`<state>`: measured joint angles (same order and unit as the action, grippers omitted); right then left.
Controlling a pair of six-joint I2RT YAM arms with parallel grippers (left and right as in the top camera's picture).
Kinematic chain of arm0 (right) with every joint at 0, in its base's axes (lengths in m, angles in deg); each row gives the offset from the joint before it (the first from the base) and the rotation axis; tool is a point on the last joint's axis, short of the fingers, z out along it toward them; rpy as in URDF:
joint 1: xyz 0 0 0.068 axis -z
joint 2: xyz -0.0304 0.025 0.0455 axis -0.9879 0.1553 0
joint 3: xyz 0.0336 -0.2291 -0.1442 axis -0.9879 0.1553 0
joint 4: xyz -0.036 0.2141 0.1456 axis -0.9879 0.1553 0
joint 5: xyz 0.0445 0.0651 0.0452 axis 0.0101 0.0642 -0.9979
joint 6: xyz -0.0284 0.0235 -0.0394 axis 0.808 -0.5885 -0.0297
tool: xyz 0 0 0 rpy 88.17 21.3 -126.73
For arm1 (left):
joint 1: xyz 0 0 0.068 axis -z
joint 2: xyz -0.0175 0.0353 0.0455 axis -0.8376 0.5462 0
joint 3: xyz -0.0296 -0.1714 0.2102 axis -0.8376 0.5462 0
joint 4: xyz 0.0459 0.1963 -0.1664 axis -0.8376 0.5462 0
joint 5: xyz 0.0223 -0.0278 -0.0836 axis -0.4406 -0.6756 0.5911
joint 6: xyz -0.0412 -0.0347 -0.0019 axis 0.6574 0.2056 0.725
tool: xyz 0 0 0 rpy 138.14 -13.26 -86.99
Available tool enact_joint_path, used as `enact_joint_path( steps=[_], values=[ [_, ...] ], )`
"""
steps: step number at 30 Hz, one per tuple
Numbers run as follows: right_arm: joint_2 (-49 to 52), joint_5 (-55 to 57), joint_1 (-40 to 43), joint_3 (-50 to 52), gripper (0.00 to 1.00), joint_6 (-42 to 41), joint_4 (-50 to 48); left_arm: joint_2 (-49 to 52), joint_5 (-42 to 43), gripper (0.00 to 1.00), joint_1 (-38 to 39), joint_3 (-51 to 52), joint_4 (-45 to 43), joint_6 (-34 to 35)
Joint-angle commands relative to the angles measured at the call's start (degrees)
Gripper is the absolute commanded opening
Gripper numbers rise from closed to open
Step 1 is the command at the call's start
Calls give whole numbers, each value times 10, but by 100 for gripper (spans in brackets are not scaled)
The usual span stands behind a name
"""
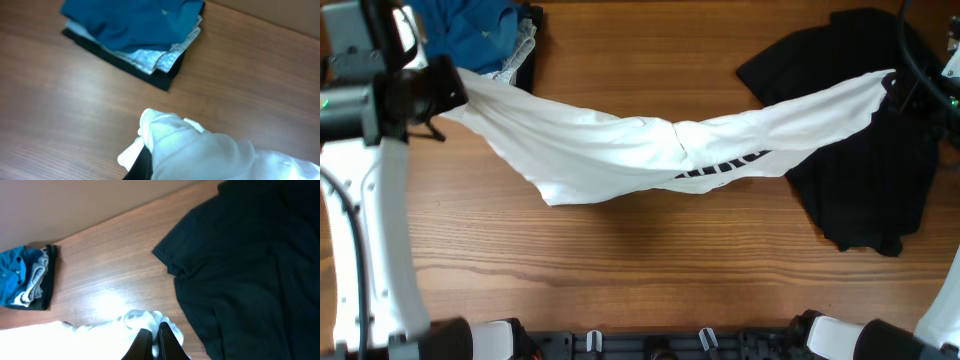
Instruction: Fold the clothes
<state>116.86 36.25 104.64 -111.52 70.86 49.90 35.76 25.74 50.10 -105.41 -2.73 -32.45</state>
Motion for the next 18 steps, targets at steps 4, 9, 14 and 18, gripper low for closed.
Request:
enact_joint_path(
  steps=[4, 9, 14, 18],
  values=[
    [51, -3, 2, -9, 4, 22, -9, 137, 8, 4, 31, -4, -184, -6],
    [64, -3, -10, -9, 4, 24, -17, 151, -13, 4, 52, -4, -350, -10],
    [64, 0, -15, -9, 4, 25, -23, 153, -14, 100, 67, -4, -399, -10],
    [65, 0, -15, -9, 4, 24, -23, 136, -26, 100, 70, -4, -356, -10]
  ],
)
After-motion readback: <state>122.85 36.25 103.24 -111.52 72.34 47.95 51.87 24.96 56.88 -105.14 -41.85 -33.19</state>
